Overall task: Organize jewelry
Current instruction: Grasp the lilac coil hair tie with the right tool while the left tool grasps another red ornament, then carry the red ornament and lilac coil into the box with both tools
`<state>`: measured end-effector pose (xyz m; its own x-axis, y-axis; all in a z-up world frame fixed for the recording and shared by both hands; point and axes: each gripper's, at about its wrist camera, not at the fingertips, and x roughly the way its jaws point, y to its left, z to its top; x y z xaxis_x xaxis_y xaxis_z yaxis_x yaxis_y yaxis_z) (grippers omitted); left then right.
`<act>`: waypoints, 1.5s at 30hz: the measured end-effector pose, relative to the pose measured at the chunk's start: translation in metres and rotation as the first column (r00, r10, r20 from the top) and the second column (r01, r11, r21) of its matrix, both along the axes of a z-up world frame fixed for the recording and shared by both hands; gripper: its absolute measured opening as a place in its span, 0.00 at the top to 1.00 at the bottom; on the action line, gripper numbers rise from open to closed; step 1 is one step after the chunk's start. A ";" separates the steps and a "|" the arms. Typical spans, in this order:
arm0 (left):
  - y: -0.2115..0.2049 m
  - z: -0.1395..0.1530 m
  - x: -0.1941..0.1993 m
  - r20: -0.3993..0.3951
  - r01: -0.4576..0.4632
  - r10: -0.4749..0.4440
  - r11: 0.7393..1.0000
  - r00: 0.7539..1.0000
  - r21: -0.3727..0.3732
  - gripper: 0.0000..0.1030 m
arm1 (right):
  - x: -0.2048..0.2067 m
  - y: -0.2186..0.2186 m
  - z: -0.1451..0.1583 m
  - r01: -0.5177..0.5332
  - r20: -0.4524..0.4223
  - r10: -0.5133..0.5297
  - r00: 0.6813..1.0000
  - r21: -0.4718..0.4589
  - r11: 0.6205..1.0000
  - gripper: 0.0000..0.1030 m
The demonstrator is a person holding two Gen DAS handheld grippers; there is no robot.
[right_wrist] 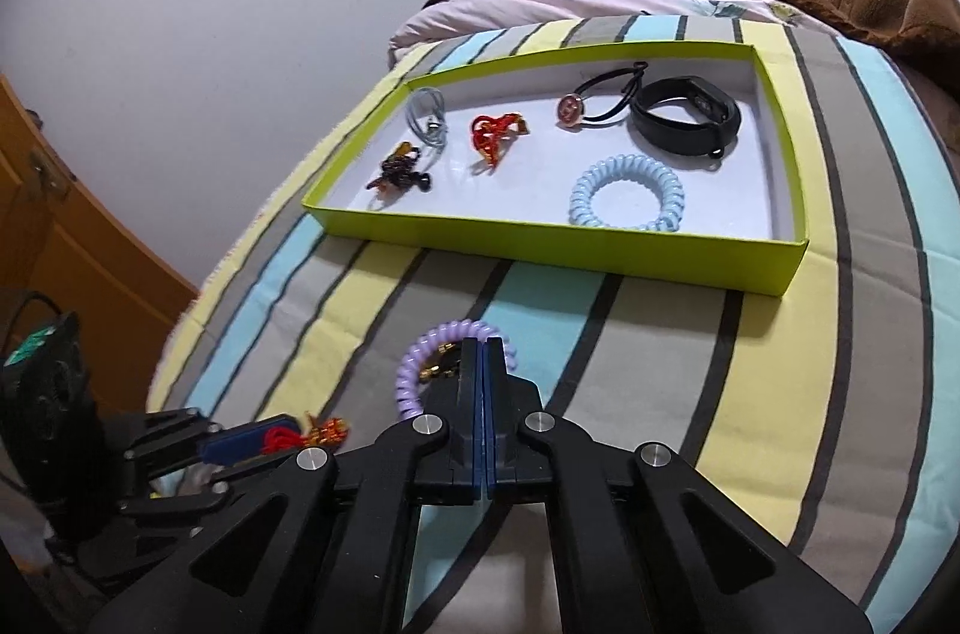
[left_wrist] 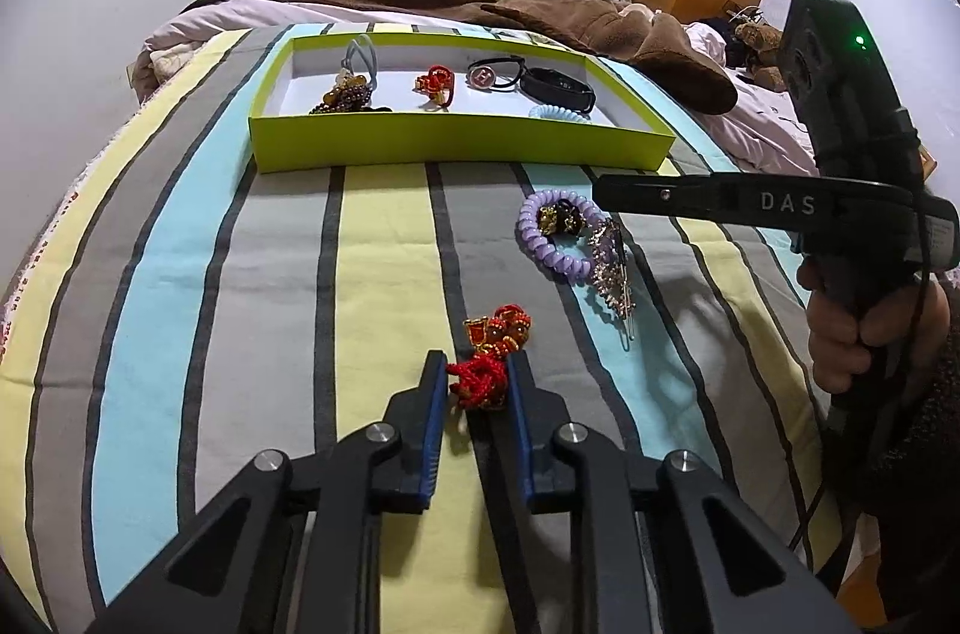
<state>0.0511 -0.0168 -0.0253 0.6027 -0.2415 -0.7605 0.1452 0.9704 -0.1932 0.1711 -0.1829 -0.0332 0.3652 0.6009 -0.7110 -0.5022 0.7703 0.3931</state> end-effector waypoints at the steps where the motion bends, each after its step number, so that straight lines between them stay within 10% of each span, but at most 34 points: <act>1: 0.000 0.000 0.000 0.000 0.000 0.000 1.000 1.000 0.000 0.80 | 0.000 0.000 0.000 0.006 0.013 -0.006 1.000 -0.017 1.000 1.00; 8: 0.002 0.000 0.000 -0.002 0.003 -0.003 1.000 1.000 -0.006 0.80 | 0.010 0.004 -0.008 0.003 -0.020 -0.004 1.000 -0.045 0.999 0.81; 45: 0.003 0.025 -0.010 0.092 -0.029 0.023 0.998 0.995 0.064 0.83 | -0.029 -0.019 0.034 0.080 0.091 -0.087 0.992 0.080 0.994 0.91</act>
<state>0.0414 -0.0134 -0.0006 0.6758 -0.1770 -0.7155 0.1343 0.9841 -0.1166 0.1421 -0.2023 0.0004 0.4797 0.6166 -0.6243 -0.4751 0.7807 0.4060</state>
